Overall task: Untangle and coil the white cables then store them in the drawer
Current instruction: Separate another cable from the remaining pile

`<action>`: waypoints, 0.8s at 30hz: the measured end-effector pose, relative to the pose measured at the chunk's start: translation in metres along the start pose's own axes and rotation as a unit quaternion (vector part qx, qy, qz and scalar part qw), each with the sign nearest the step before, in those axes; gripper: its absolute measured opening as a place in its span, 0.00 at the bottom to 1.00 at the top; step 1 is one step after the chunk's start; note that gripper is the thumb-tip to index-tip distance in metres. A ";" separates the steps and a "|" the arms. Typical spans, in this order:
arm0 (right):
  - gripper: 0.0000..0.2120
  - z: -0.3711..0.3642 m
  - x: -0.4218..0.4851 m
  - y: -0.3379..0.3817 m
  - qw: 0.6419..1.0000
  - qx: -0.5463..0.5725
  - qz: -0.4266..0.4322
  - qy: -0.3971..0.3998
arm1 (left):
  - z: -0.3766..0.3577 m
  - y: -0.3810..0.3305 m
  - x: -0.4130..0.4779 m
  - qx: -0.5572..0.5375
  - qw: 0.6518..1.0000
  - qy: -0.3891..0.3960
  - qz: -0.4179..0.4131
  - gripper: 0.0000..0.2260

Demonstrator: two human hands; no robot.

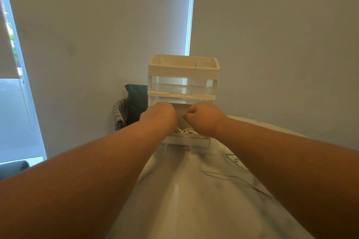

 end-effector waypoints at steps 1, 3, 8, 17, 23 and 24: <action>0.16 0.008 -0.008 0.000 1.000 0.004 0.005 -0.013 | 0.004 -0.003 -0.005 -0.015 1.000 -0.014 0.002 0.11; 0.17 0.026 -0.025 -0.005 0.999 0.025 0.005 -0.031 | 0.011 -0.015 -0.009 -0.041 0.998 -0.035 -0.020 0.09; 0.13 0.070 -0.066 -0.054 0.990 0.117 -0.056 -0.057 | 0.034 -0.069 -0.056 -0.129 0.984 -0.053 -0.115 0.08; 0.07 0.121 -0.154 -0.128 0.952 0.239 -0.123 -0.145 | 0.038 -0.136 -0.130 -0.230 0.950 -0.029 -0.208 0.11; 0.08 0.137 -0.229 -0.171 0.897 0.227 -0.119 -0.359 | 0.014 -0.120 -0.164 -0.360 0.903 -0.150 -0.181 0.10; 0.08 0.132 -0.235 -0.179 0.898 0.213 -0.120 -0.366 | 0.008 -0.123 -0.167 -0.338 0.905 -0.159 -0.201 0.10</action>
Point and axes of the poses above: each hand's wrist, its own x-axis towards the middle knuckle, its own z-axis out of the back of the hand, y = z × x, the point moved 10 cm from there along x, towards the middle knuckle, and after that the axes turned 2 degrees about -z, right-handed, at the moved point
